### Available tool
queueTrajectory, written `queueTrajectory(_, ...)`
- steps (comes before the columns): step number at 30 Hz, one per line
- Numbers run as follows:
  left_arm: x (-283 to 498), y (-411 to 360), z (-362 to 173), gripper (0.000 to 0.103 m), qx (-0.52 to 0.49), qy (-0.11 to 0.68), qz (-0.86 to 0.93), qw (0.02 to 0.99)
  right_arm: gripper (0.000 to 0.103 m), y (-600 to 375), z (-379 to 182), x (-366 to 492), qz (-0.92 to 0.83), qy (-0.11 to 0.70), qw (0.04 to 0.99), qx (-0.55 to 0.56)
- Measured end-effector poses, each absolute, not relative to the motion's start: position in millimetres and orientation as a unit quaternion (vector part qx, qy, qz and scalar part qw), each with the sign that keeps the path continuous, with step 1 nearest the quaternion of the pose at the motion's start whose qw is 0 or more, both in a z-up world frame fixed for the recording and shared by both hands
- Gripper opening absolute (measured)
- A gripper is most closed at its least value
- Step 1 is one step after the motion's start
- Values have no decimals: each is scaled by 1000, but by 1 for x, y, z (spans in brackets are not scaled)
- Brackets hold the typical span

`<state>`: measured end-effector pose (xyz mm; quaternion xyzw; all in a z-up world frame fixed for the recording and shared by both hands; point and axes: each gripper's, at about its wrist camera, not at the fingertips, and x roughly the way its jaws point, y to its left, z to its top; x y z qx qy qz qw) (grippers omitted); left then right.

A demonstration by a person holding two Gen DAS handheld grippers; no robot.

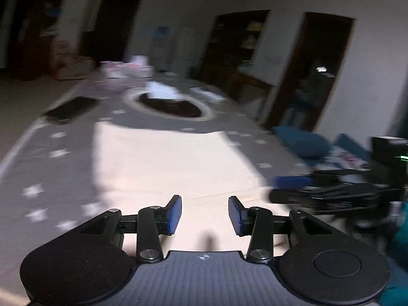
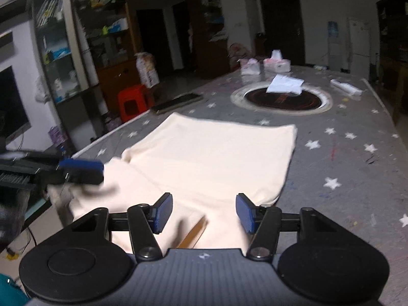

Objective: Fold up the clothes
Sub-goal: 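Fold the held sleeve across the body with the left gripper and release, then grasp the hem with both grippers and fold it toward the collar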

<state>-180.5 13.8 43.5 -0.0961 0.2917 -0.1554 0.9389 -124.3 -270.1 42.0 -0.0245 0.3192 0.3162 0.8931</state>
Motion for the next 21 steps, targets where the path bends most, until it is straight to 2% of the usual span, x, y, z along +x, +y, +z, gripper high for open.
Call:
queueTrajectory(5,-188,44,32,42,-99,306,-76,944,43,-264,28,-125,323,341,882,-31)
queueTrajectory(9,-188,59,22,40,-119,323,-56,937,25,-259,22,-124,328,352,876,-38)
queueTrajectory(10,-189,61,20,33,-124,327,-60,935,22,-257,20,-124,328,353,875,-41)
queueTrajectory(11,-192,62,18,20,-127,332,-66,932,20,-256,20,-125,328,353,875,-46)
queueTrajectory(13,-194,64,16,8,-131,336,-68,930,9,-254,22,-128,326,345,879,-54)
queueTrajectory(16,-202,65,25,6,-132,329,-75,932,5,-254,33,-132,322,326,887,-58)
queueTrajectory(21,-201,66,26,7,-137,342,-73,927,6,-255,34,-129,308,319,894,-68)
